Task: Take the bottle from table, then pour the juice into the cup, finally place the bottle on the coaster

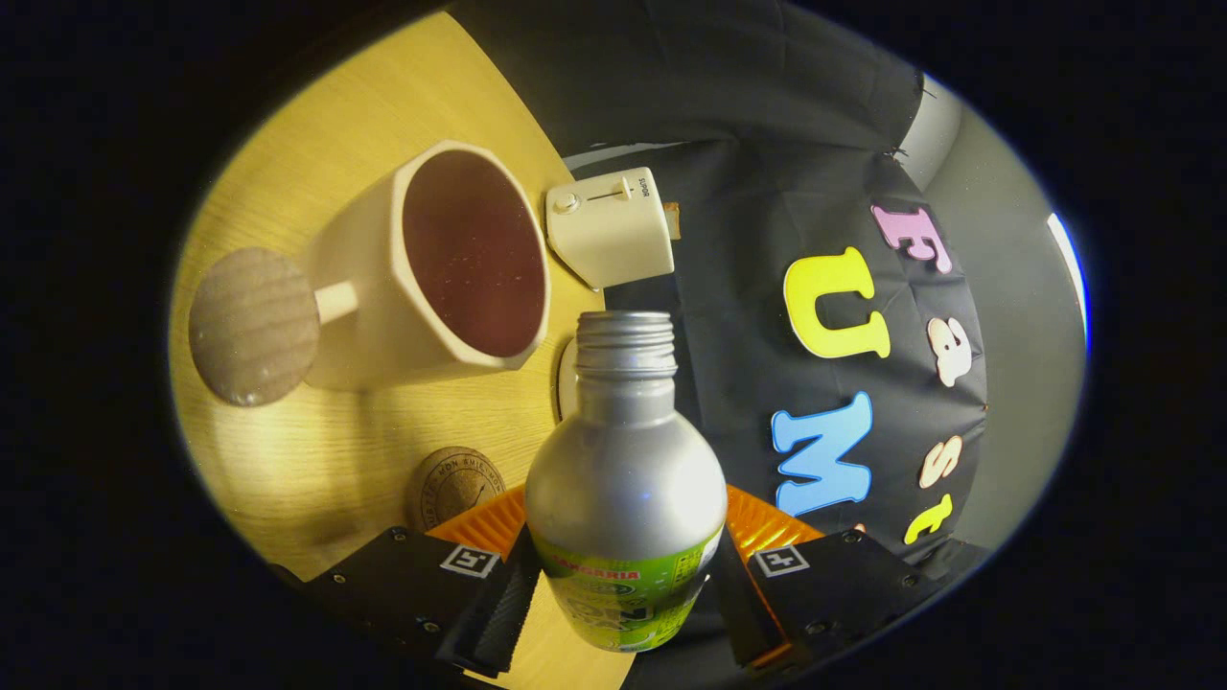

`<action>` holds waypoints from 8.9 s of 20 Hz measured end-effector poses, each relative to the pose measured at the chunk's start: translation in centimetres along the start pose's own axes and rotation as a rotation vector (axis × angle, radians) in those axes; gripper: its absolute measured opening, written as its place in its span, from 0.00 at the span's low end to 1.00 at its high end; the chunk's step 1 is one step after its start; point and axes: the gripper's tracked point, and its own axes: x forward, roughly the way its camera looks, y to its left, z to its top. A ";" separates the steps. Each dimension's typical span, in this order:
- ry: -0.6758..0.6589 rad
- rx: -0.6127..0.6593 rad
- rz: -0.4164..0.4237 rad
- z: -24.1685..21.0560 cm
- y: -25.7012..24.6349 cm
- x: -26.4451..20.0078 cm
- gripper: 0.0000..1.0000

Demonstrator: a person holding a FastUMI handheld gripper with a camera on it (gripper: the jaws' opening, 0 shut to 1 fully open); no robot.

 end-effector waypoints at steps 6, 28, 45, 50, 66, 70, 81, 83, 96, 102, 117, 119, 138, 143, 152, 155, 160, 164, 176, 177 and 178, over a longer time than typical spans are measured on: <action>-0.005 -0.071 -0.012 -0.3 -0.2 0.0 0.81; -0.037 -0.256 -0.081 -0.1 -2.4 -0.2 0.81; -0.062 -0.374 -0.136 0.6 -3.5 -0.6 0.81; -0.073 -0.388 -0.143 0.7 -4.0 -0.5 0.81; -0.100 -0.462 -0.180 1.3 -5.4 -0.9 0.81; -0.102 -0.478 -0.189 1.4 -5.8 -0.8 0.81; -0.105 -0.555 -0.215 1.8 -6.9 -1.1 0.81; -0.107 -0.570 -0.219 1.9 -7.0 -1.2 0.81; -0.126 -0.673 -0.254 2.4 -7.1 -1.7 0.81; -0.146 -0.762 -0.292 3.3 -7.2 -1.6 0.81; -0.182 -0.911 -0.334 5.0 -7.2 -2.4 0.81; -0.190 -0.942 -0.356 5.8 -7.5 -2.4 0.81; -0.221 -1.060 -0.346 8.4 -7.4 -2.8 0.81; -0.226 -1.060 -0.344 8.3 -7.1 -2.9 0.81; -0.221 -1.002 -0.342 7.9 -6.8 -2.8 0.81; -0.218 -0.939 -0.328 7.6 -6.5 -2.7 0.80; -0.208 -0.858 -0.328 7.1 -6.6 -3.0 0.81; -0.209 -0.787 -0.323 7.0 -6.4 -3.0 0.81; -0.154 -0.386 -0.239 4.1 -5.7 -2.0 0.81; -0.145 -0.340 -0.217 3.8 -5.4 -1.7 0.81; -0.133 -0.297 -0.196 3.4 -5.2 -1.5 0.81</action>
